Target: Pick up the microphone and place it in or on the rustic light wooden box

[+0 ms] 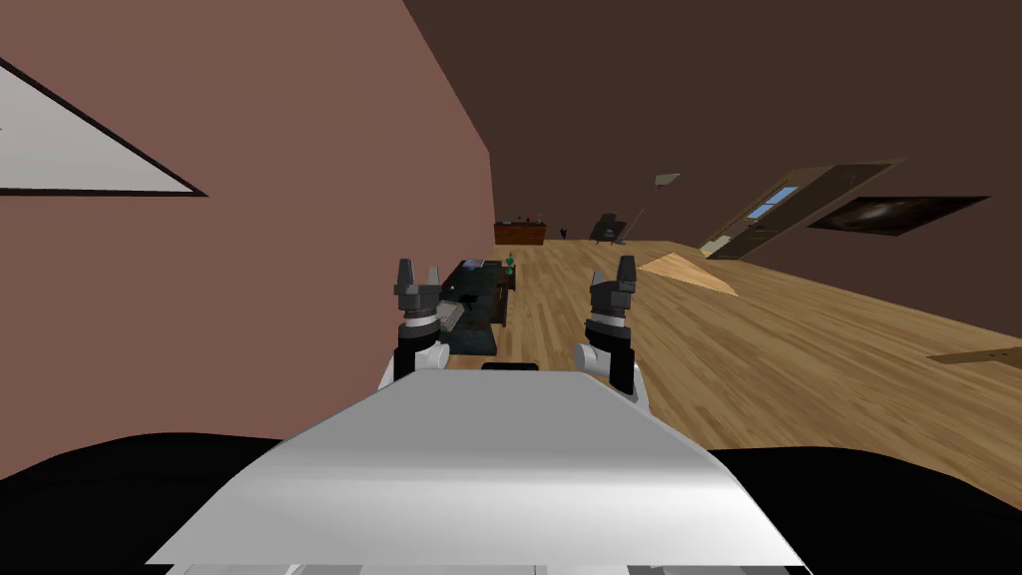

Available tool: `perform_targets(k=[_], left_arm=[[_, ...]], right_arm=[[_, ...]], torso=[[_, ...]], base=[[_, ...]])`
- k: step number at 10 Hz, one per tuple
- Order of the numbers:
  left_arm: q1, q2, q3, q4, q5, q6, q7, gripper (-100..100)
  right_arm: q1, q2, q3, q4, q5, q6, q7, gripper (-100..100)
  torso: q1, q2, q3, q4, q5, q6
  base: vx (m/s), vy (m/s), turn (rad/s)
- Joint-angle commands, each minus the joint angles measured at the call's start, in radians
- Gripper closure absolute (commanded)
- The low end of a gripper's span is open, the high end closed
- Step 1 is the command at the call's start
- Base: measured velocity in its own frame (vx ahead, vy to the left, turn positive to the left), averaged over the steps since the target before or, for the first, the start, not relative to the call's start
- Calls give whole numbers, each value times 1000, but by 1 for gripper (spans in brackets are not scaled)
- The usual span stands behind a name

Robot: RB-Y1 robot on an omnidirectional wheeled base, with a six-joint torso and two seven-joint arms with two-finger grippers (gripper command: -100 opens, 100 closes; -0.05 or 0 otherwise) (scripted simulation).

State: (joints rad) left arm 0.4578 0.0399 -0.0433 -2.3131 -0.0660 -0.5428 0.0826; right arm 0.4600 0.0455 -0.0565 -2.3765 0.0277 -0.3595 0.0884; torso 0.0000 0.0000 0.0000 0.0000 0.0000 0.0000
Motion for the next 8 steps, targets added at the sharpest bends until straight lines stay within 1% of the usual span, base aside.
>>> perform_targets(k=[1,3,4,5,7,8], left_arm=[[-9,25,-5,35,17,-10,13,-100],[-22,49,-11,87,41,-25,33,-100],[-30,61,-16,113,57,-35,47,-100],[-30,61,-16,120,57,-35,47,-100],[-49,81,-25,188,96,-61,80,-100],[-60,89,-30,221,118,-76,100,-100]], right_arm=[[0,0,0,0,0,0,0,0],[0,0,0,0,0,0,0,0],[0,0,0,0,0,0,0,0],[0,0,0,0,0,0,0,0],[0,0,0,0,0,0,0,0],[0,0,0,0,0,0,0,0]], torso=[[0,0,0,0,0,0],[-6,-5,-3,-1,-1,0],[-8,-6,-4,-1,-2,0],[-10,-7,-4,-2,-2,0],[-8,-6,-3,-1,-2,0],[-9,-7,-4,-2,-2,0]], base=[[47,-60,-19],[95,-114,-10],[108,-155,-15],[70,-125,5],[88,-125,-10],[155,-179,-9]])
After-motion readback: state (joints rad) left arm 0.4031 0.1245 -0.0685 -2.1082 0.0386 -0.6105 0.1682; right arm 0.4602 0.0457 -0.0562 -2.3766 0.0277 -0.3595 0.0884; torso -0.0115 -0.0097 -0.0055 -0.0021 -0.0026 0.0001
